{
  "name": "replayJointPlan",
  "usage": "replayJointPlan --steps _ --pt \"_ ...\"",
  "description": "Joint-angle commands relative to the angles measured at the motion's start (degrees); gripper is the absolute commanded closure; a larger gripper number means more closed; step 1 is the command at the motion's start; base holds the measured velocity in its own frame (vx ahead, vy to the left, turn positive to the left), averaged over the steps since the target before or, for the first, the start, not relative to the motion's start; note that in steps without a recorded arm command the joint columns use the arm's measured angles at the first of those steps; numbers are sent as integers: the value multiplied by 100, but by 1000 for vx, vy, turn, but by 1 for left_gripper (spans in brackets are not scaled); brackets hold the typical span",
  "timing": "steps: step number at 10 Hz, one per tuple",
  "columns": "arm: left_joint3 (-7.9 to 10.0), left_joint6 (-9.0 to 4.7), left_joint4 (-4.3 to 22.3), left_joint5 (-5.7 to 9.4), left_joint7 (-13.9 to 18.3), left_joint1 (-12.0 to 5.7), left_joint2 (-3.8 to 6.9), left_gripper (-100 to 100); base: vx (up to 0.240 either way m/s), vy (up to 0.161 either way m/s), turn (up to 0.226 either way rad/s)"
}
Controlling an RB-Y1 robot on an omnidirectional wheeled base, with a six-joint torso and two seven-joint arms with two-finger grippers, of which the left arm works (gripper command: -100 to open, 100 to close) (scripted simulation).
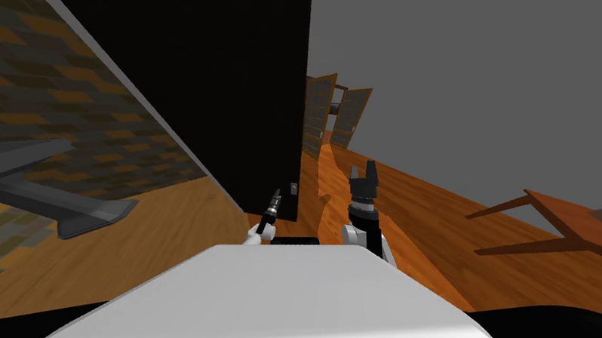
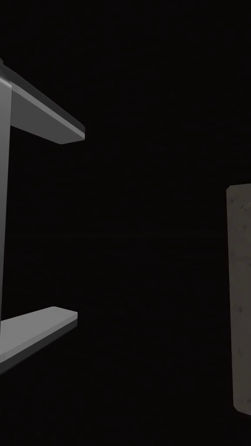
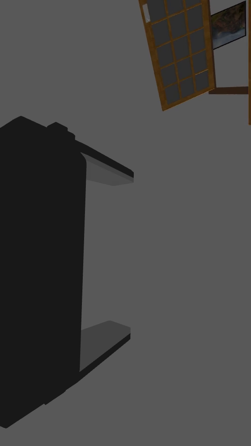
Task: Push the door open
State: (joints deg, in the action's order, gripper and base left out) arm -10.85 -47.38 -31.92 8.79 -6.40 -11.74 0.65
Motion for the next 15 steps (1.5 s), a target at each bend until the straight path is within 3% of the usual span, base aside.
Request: replayJointPlan --steps 1,3,5,6,7,12,13,15 --pt "22 -49 90 12 -9 -49 38 -100 214 -65 -19" --pt "37 -65 97 19 -22 -49 -46 -100 152 -146 -23" --pt "51 -80 103 26 -34 -50 -254 -100 118 -142 -9" --pt "62 -116 172 32 -34 -69 -186 -100 30 -58 20" --pt "62 -116 172 32 -34 -69 -186 100 -5 6 -16" --pt "62 -116 172 32 -34 -69 -186 100 -5 13 0" --pt "53 -95 159 34 -24 -74 -1 -100 -85 9 29" --pt "53 -95 159 34 -24 -74 -1 -100 -77 25 5"
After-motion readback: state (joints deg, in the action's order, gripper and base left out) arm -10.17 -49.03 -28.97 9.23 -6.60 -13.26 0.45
